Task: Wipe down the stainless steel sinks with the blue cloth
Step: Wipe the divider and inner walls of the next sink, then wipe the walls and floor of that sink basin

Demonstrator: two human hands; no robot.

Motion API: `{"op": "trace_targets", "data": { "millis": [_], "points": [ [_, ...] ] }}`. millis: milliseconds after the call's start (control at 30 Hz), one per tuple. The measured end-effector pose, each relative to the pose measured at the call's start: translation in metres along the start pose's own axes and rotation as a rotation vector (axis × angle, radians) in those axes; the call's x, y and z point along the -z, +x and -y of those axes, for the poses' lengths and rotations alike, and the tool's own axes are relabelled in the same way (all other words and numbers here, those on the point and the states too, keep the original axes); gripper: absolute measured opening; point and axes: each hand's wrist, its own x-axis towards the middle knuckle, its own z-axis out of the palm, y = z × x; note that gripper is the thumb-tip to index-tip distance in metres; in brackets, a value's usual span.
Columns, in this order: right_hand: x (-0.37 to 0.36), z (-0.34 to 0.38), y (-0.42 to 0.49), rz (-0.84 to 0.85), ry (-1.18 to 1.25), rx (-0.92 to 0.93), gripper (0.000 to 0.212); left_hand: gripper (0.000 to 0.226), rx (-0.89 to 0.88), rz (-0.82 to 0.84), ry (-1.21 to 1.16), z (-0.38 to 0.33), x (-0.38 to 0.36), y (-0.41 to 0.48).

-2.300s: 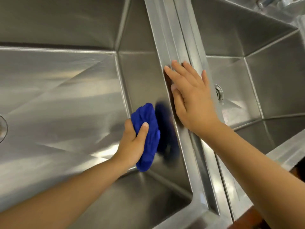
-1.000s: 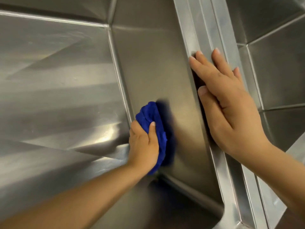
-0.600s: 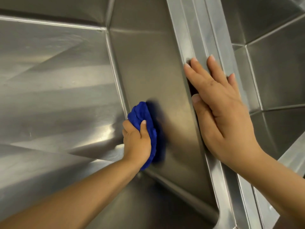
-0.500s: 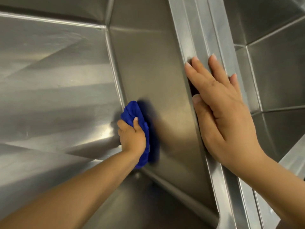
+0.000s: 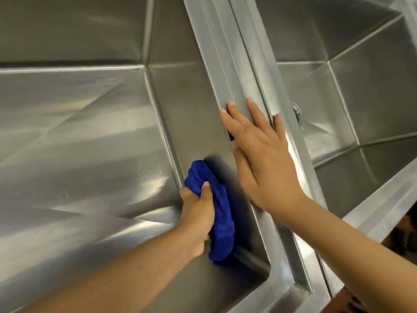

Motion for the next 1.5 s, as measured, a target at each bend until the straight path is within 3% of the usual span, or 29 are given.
{"op": "trace_targets", "data": {
  "millis": [267, 400, 533, 667, 833, 1000, 1167, 1300, 1500],
  "points": [
    [-0.004, -0.001, 0.002, -0.025, -0.02, 0.015, 0.054, 0.041, -0.006, -0.139, 0.07, 0.004, -0.012, -0.016],
    [-0.005, 0.0, 0.001, -0.019, -0.03, 0.02, 0.055, 0.028, -0.042, 0.027, 0.001, -0.005, -0.014, -0.052],
    [-0.003, -0.001, 0.003, -0.007, -0.008, 0.014, 0.053, 0.02, -0.249, 0.07, 0.2, -0.02, 0.007, -0.073],
    [-0.003, -0.004, 0.001, -0.004, -0.002, 0.013, 0.05, 0.011, -0.516, -0.038, 0.614, -0.044, 0.045, -0.092],
    [0.001, 0.022, 0.003, 0.011, 0.019, -0.066, 0.054, 0.028, -0.757, -0.214, 0.981, -0.096, 0.093, -0.122],
    [0.015, 0.07, 0.021, 0.1, 0.163, 0.076, 0.069, 0.038, -0.946, -0.401, 1.103, -0.136, 0.118, -0.179],
    [0.042, 0.125, 0.04, 0.023, 0.297, 0.23, 0.048, 0.037, -1.032, -0.601, 1.227, -0.152, 0.141, -0.231],
    [0.072, 0.157, 0.041, -0.025, 0.398, 0.327, 0.05, 0.029, -1.122, -0.706, 1.312, -0.158, 0.148, -0.264],
    [0.109, 0.192, 0.029, 0.236, 0.61, 0.432, 0.082, 0.026, -1.306, -0.773, 1.368, -0.167, 0.159, -0.288]
  ]
}}
